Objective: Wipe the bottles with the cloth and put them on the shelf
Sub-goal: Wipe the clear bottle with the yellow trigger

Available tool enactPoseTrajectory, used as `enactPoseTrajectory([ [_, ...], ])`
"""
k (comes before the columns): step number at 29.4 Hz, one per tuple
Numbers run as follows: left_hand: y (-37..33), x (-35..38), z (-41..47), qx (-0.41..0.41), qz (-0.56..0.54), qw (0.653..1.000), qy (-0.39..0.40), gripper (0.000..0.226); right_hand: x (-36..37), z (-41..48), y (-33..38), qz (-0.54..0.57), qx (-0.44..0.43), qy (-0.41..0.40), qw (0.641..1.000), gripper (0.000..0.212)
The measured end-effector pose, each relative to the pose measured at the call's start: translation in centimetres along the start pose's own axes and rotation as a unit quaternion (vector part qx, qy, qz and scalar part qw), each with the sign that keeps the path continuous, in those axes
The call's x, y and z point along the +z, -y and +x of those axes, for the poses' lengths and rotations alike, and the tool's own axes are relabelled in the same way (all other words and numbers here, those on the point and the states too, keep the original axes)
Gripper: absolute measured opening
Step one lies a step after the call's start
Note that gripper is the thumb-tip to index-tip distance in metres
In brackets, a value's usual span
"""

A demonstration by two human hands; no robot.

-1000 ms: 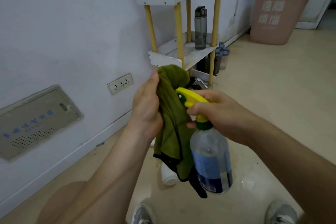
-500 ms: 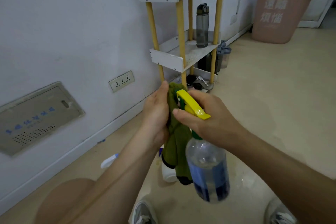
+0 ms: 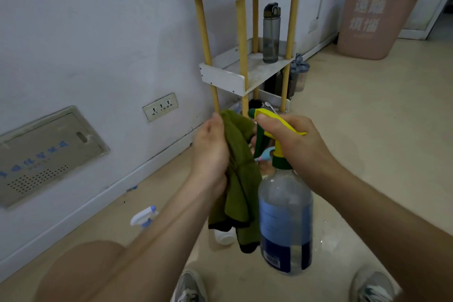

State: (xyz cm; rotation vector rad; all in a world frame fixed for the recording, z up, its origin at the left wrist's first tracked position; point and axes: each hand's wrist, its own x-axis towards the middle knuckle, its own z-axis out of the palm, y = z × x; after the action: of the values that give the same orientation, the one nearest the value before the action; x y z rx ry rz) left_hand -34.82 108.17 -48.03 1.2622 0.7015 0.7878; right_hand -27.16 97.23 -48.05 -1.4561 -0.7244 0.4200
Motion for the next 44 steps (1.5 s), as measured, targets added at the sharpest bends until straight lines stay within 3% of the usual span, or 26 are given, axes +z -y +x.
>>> enactPoseTrajectory([
  [1, -0.7, -0.3, 0.6, -0.015, -0.044, 0.999, -0.022, 0.038, 0.0, -0.1, -0.1, -0.017, 0.008, 0.03, 0.999, 0.051],
  [3, -1.6, -0.5, 0.7, -0.034, -0.102, 0.994, 0.01, 0.033, 0.4, -0.6, -0.6, -0.061, 0.022, 0.072, 0.995, 0.06],
  [5, -1.7, 0.0, -0.3, -0.019, -0.045, 0.996, 0.078, 0.033, 1.1, -1.1, -1.0, -0.063, 0.031, 0.067, 0.995, 0.062],
  [8, -0.3, 0.5, -0.9, 0.067, 0.073, 0.984, 0.148, 0.044, 1.8, -1.2, -1.4, -0.021, 0.056, 0.036, 0.998, 0.058],
  [12, 1.0, 0.3, -0.5, 0.107, 0.112, 0.977, 0.145, 0.042, 1.6, -1.4, -2.1, -0.023, 0.079, 0.035, 0.996, 0.055],
  [16, 2.3, 0.0, -0.3, 0.041, 0.102, 0.983, 0.147, 0.037, 1.3, -1.7, -3.0, -0.057, 0.109, 0.043, 0.991, 0.069],
  [18, 3.1, -0.1, -0.7, -0.032, 0.066, 0.986, 0.148, 0.033, 1.2, -1.7, -2.8, -0.076, 0.096, 0.003, 0.992, 0.061],
  [20, 4.3, 0.1, -1.7, -0.061, 0.073, 0.979, 0.179, 0.033, 0.8, -1.1, -2.2, -0.004, 0.089, -0.091, 0.992, 0.043],
  [23, 5.6, 0.5, -3.1, -0.019, 0.105, 0.966, 0.236, 0.034, 0.2, -0.4, -1.0, 0.103, 0.114, -0.184, 0.971, 0.035],
  [27, 4.9, -0.3, -2.4, -0.023, 0.17, 0.952, 0.252, 0.027, -0.8, -0.1, -0.7, 0.152, 0.138, -0.177, 0.963, 0.039],
  [29, 4.3, -0.9, -2.3, -0.013, 0.268, 0.921, 0.283, 0.025, -2.1, 0.2, -0.1, 0.184, 0.165, -0.148, 0.958, 0.04],
  [31, 3.5, -1.2, -2.3, 0.026, 0.327, 0.908, 0.261, 0.025, -3.3, 0.8, 0.3, 0.213, 0.184, -0.101, 0.954, 0.047],
  [34, 1.3, -1.3, -1.4, 0.05, 0.124, 0.986, 0.1, 0.028, -3.4, 0.5, 0.6, 0.191, 0.219, -0.007, 0.957, 0.06],
  [36, 0.1, -1.2, -1.1, 0.077, 0.035, 0.993, 0.082, 0.034, -2.4, -0.2, 0.3, 0.161, 0.233, 0.033, 0.958, 0.071],
  [38, -0.3, -0.4, -1.6, 0.116, 0.107, 0.982, 0.108, 0.04, -0.8, -0.8, -0.3, 0.134, 0.226, 0.018, 0.965, 0.073],
  [41, 0.5, 0.6, -1.4, 0.158, 0.267, 0.943, 0.117, 0.036, 0.9, -1.5, -1.5, 0.025, 0.16, -0.044, 0.986, 0.053],
  [44, 0.5, 0.8, -0.4, 0.196, 0.316, 0.919, 0.13, 0.026, 1.0, -1.6, -1.5, 0.008, 0.057, -0.006, 0.998, 0.029],
])
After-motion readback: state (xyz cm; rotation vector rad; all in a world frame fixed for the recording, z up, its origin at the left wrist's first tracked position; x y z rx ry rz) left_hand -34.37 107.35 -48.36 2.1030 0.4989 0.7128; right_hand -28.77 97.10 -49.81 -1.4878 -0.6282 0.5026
